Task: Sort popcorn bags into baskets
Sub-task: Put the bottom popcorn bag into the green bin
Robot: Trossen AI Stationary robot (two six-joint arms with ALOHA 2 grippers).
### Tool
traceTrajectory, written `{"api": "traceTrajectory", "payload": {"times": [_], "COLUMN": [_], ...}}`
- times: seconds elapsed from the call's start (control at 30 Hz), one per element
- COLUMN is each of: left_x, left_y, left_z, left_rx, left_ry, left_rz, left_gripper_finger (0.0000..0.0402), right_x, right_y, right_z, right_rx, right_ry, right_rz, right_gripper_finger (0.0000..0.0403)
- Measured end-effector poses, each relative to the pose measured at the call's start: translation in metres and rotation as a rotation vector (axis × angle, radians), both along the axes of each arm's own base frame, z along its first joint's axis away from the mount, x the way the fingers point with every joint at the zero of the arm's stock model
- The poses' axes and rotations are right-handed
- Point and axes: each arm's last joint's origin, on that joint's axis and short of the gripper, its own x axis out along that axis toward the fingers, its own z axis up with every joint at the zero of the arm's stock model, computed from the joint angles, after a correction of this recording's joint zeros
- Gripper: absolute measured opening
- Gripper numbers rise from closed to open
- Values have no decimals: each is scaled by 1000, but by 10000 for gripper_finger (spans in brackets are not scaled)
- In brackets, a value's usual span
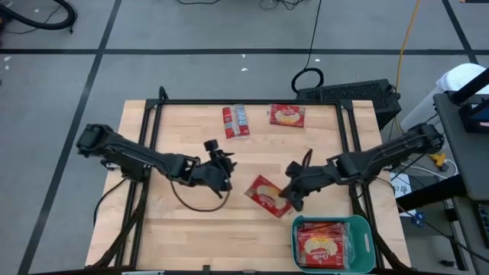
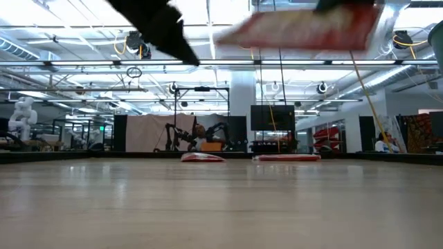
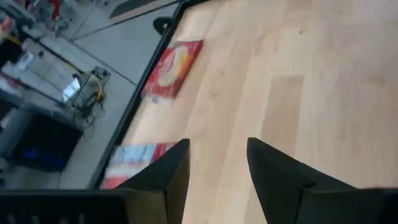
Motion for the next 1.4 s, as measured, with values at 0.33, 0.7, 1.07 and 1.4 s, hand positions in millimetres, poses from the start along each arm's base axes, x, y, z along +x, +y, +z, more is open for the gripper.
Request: {"api": "traceTrajectory", "payload": {"times": [0.33, 0.7, 1.07, 1.4], "left_x": [-47, -42, -39, -39], "left_y": [12, 8, 6, 5], "left_z": [-45, -44, -41, -41], "left_rx": [-112, -171, -199, -205], "left_ry": [9, -53, -80, -77], "left_rz": [79, 38, -14, -22], "left_gripper_finger": [132, 133, 134, 134], "right_x": [-39, -68, -85, -81], "right_y": [24, 61, 83, 92], "right_z": [59, 61, 41, 32], "right_rx": [84, 124, 76, -5], "right_ry": [118, 227, 437, 431], "right_rz": [147, 292, 321, 412], "right_gripper_finger": [6, 6, 6, 6]}}
